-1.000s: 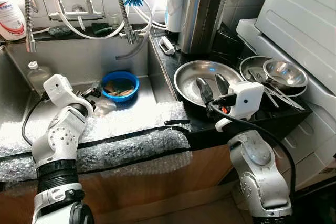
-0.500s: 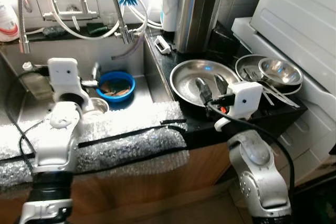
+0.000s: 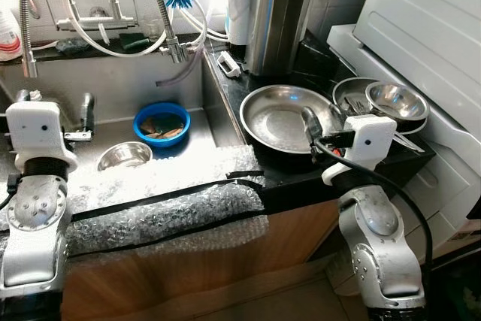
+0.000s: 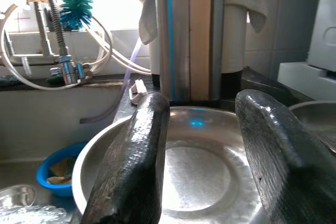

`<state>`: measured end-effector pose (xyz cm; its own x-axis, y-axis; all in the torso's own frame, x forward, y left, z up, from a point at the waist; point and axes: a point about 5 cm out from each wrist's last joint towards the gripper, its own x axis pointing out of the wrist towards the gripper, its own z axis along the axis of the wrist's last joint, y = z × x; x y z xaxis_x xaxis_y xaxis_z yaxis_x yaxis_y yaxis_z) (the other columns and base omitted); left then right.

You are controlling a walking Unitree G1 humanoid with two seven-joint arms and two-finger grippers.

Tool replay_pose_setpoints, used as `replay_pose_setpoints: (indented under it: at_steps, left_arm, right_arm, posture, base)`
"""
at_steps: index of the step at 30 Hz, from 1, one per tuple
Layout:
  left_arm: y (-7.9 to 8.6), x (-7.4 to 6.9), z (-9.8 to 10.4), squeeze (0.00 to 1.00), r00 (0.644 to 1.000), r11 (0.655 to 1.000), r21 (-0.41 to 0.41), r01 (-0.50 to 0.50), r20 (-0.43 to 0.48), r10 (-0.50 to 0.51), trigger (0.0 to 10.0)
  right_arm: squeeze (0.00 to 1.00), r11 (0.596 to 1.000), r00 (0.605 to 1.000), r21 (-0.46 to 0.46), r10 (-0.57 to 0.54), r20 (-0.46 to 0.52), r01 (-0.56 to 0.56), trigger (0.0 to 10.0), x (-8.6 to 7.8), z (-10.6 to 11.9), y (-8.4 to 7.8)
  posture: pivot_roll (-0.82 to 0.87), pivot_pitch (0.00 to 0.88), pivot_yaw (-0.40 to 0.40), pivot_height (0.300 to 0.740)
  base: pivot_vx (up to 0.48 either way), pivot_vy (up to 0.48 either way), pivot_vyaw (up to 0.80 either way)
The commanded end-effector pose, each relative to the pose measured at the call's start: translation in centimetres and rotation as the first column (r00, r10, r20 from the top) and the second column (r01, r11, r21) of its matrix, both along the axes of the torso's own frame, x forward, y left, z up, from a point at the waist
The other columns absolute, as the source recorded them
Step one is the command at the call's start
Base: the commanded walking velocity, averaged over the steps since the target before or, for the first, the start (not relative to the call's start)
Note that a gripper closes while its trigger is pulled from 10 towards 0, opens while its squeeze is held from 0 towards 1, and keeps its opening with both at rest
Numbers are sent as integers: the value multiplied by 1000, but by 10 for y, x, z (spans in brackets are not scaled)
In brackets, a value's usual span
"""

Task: Kitchen organization

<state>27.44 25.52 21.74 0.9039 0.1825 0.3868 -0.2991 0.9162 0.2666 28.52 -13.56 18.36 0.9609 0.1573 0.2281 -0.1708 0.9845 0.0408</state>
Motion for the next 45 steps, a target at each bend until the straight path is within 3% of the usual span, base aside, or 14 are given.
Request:
replay_pose_setpoints:
  at_steps: [1, 5, 6, 7, 8, 12, 15, 16, 21, 45]
  left_arm:
    - [-9, -2, 3, 0, 1000, 999, 32, 20, 23, -21, 10000]
    - [-16, 3, 3, 0, 999, 999, 25, 45, 24, -46, 10000]
    - [-17, 4, 4, 0, 998, 998, 22, 52, 24, -52, 10000]
    - [-18, 5, 4, 0, 998, 998, 23, 54, 24, -54, 10000]
    - [-19, 5, 4, 0, 998, 998, 24, 56, 24, -57, 10000]
    - [-23, 7, 3, 0, 997, 997, 23, 68, 20, -68, 10000]
    - [-23, 8, 3, 0, 997, 997, 22, 73, 17, -74, 10000]
    - [-25, 8, 2, 0, 997, 997, 18, 77, 15, -78, 10000]
    - [-33, 10, -1, 0, 994, 994, 19, 106, 3, -107, 10000]
    - [-33, 13, 2, 0, 995, 995, 16, 102, 17, -103, 10000]
  right_arm:
    - [0, 999, 999, 5, -42, -34, 42, 10000, 1, -5, -6]
    - [0, 992, 995, 92, -79, -68, 85, 10000, 2, -7, -12]
    - [714, 990, 994, 110, -79, -74, 87, 10000, 2, -7, -12]
    - [714, 989, 994, 118, -80, -78, 89, 10000, 2, -7, -13]
    - [1000, 988, 993, 125, -81, -84, 91, 10000, 3, -8, -13]
    - [1000, 969, 987, 210, -105, -125, 129, 10000, 4, -10, -15]
    - [1000, 971, 980, 193, -108, -165, 140, 10000, 6, -15, -16]
    - [0, 978, 980, 161, -104, -169, 131, 10000, 7, -17, -14]
    - [0, 974, 974, 172, -112, -195, 147, 10000, 7, -21, -12]
    - [0, 914, 945, 319, -161, -286, 252, 10000, 11, -25, -22]
  posture:
    - [-59, 0, -55, 727]
    - [-67, 0, -52, 727]
    - [-69, 0, -50, 727]
    - [-69, 0, -50, 727]
    - [-70, 0, -49, 727]
    - [-71, 0, -47, 727]
    - [-69, 0, -48, 727]
    - [-64, 0, -50, 727]
    - [-66, 0, -52, 727]
    - [-63, 0, -62, 727]
  base:
    - [0, 0, 0]
    - [0, 0, 0]
    - [0, 0, 0]
    - [0, 0, 0]
    - [0, 0, 0]
    - [0, 0, 0]
    - [0, 0, 0]
    - [0, 0, 0]
    - [0, 0, 0]
    - [0, 0, 0]
